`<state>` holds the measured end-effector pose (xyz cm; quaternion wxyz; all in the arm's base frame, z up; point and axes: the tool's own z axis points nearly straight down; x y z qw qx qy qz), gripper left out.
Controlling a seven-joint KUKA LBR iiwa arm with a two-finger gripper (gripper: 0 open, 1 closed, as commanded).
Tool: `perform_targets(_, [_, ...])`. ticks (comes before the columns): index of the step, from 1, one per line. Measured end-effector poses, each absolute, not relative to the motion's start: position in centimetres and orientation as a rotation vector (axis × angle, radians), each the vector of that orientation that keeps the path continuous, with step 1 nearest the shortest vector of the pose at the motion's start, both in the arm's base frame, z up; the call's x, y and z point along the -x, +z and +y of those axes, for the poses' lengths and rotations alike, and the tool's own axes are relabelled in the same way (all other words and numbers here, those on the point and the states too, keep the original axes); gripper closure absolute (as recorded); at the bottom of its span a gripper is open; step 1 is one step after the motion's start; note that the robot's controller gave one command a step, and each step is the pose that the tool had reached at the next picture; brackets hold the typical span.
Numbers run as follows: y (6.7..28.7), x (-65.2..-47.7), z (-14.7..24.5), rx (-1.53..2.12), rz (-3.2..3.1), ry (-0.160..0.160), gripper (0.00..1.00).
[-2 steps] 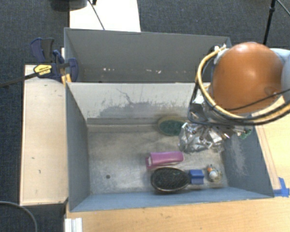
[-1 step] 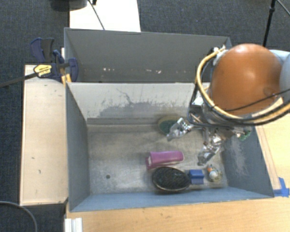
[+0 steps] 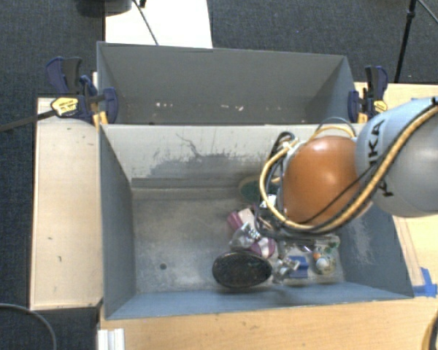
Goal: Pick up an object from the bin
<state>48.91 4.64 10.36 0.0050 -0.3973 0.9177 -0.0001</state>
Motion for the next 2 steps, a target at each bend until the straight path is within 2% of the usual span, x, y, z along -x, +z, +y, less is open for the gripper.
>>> perform_targets(1, [10.07,-48.91,4.42,1.237,2.880,-0.002,1.00])
perform_targets(2, [9.98,-48.77,4.46,1.238,2.883,0.000,0.00])
